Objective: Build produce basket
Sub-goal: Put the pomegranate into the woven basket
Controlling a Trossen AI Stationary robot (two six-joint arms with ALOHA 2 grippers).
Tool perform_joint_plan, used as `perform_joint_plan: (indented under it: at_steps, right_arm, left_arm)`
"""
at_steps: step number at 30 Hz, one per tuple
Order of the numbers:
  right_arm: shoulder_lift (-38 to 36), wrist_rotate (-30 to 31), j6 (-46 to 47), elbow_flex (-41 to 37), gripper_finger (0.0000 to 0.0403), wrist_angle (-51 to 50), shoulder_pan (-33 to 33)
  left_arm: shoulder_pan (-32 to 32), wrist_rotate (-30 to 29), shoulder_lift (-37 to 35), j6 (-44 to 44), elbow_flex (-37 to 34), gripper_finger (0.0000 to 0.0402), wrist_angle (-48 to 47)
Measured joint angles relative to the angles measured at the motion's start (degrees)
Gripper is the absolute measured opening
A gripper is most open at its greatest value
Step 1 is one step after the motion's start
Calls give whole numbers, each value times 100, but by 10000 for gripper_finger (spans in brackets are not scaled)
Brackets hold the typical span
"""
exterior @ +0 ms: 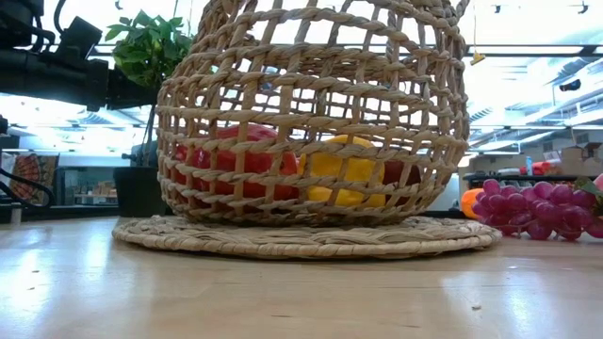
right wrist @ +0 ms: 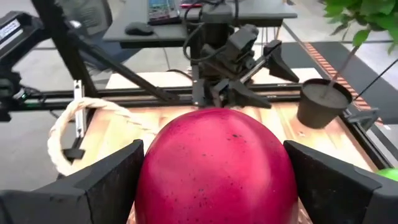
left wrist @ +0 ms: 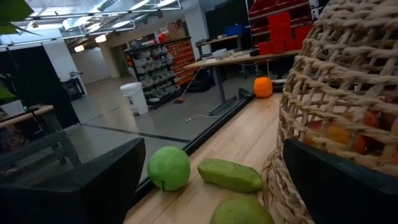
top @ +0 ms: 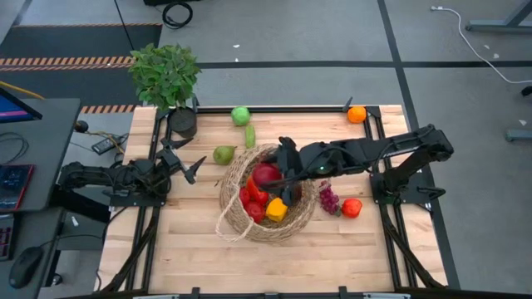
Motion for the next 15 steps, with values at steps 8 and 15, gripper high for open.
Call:
perform_joint_plan:
  at_steps: [8,15]
  right_arm:
    - [30,-122,961,101,378,-586,-176]
    - [695,-619,980,1105,378,-1887,-402]
  left_arm:
    - [0,2,9,3,0,388,-13]
    - [0,1,9,2,0,388,-12]
